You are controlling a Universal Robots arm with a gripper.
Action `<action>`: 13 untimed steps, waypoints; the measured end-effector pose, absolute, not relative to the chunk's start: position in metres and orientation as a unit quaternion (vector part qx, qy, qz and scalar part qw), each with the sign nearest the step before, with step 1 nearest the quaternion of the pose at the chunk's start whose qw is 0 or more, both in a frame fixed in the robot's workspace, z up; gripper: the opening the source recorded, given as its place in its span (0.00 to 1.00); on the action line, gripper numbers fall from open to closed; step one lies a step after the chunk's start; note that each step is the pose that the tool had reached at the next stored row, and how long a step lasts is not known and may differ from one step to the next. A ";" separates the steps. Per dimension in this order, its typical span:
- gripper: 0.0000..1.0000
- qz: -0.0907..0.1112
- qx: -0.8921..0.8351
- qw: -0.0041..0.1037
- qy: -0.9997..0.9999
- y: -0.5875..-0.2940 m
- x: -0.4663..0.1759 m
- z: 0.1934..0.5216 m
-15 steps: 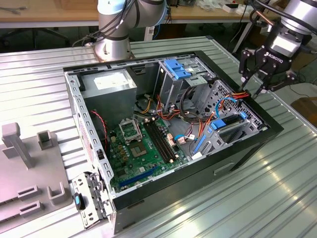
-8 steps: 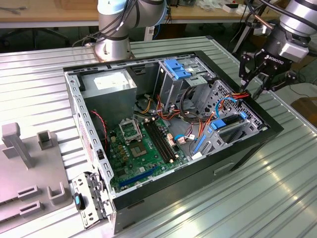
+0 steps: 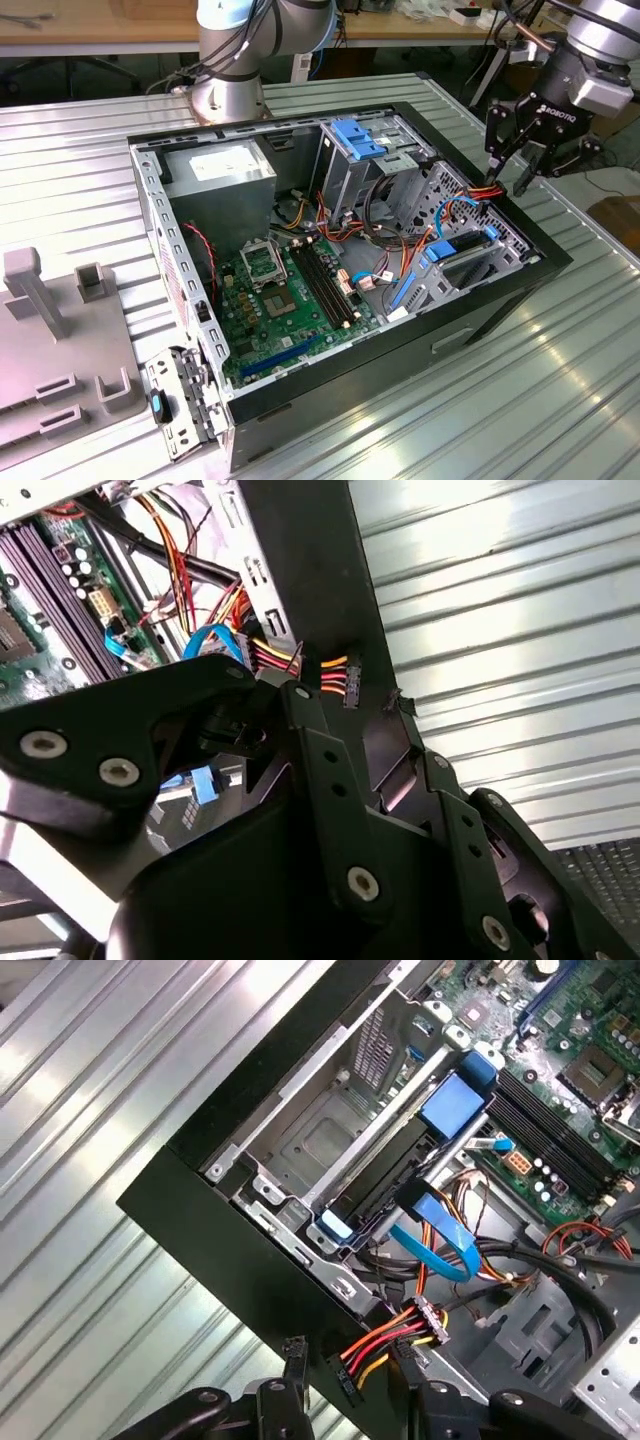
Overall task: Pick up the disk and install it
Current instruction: 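Insert the first disk wire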
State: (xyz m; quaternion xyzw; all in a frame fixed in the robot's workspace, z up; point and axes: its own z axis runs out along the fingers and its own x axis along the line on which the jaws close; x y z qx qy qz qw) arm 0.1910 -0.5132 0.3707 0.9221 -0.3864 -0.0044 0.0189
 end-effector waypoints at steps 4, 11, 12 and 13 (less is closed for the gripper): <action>0.45 -0.001 0.945 0.018 -0.328 -0.513 0.191 0.367; 0.45 0.008 0.961 0.015 -0.275 -0.513 0.191 0.364; 0.45 0.009 0.965 0.014 -0.262 -0.513 0.191 0.363; 0.45 0.010 0.972 0.014 -0.236 -0.513 0.191 0.363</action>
